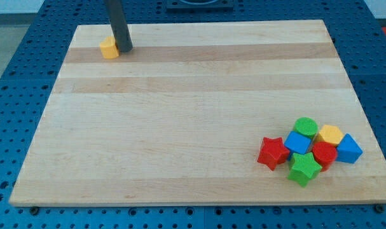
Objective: Move your arm to the bottom center
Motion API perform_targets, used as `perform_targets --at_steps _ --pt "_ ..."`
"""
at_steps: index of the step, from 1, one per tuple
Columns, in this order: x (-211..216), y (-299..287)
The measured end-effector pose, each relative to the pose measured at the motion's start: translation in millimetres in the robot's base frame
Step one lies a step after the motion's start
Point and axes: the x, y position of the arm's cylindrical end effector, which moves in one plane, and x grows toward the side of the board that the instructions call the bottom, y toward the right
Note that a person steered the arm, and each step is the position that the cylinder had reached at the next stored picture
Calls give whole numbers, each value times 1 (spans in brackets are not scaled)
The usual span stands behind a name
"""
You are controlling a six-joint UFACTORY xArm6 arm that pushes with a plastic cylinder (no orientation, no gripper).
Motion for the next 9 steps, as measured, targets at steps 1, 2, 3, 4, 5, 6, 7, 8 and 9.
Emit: perform_targets --at_steps 1,2,3,4,5,6,7,8,9 --pt "5 9" --pt "17 55" --pt "28 124" --pt "28 132" --pt "143 132" --pt "173 131" --pt "221 133" --pt "300 137" --pt "347 150"
